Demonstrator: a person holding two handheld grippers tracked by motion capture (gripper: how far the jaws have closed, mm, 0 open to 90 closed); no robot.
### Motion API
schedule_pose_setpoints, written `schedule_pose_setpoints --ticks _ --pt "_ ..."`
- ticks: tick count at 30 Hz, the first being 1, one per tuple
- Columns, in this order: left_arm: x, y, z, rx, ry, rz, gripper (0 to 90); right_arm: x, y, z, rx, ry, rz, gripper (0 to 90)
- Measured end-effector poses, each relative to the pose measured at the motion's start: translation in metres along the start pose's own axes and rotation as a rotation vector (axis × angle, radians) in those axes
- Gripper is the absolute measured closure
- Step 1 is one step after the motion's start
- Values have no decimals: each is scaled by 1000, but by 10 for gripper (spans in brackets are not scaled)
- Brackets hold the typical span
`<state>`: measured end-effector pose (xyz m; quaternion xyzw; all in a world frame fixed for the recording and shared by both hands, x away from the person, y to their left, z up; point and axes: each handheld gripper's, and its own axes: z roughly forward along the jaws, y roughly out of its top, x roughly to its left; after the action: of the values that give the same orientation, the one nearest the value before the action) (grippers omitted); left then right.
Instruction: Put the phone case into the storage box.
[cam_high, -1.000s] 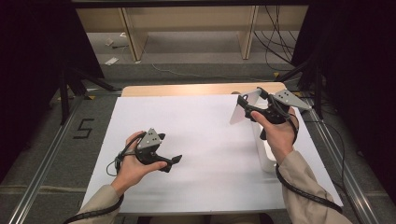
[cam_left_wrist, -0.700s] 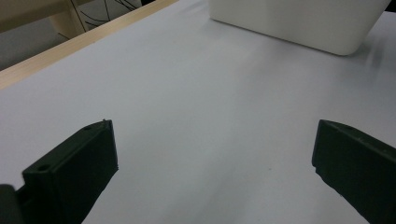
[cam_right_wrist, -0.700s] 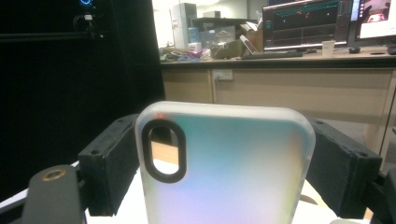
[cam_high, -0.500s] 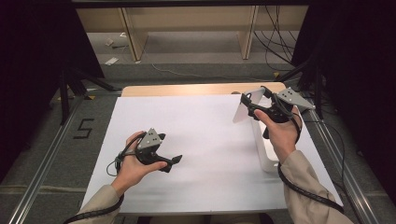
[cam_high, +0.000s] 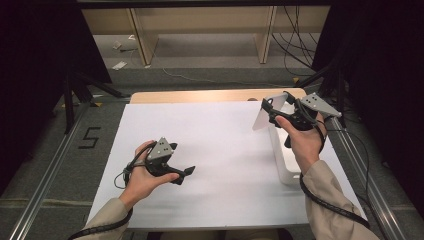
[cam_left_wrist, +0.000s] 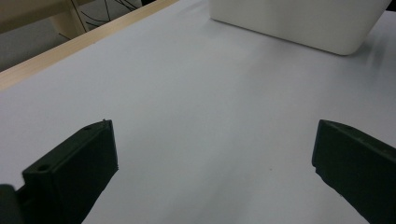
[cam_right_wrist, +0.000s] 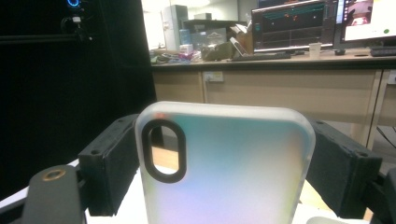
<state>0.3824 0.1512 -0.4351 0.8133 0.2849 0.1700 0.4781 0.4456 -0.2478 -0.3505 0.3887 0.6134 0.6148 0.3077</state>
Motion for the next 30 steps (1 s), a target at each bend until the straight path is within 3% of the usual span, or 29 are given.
schedule_pose_setpoints --ticks 30 --pt "1 1 -1 -2 9 2 0 -15 3 -6 6 -66 2 186"
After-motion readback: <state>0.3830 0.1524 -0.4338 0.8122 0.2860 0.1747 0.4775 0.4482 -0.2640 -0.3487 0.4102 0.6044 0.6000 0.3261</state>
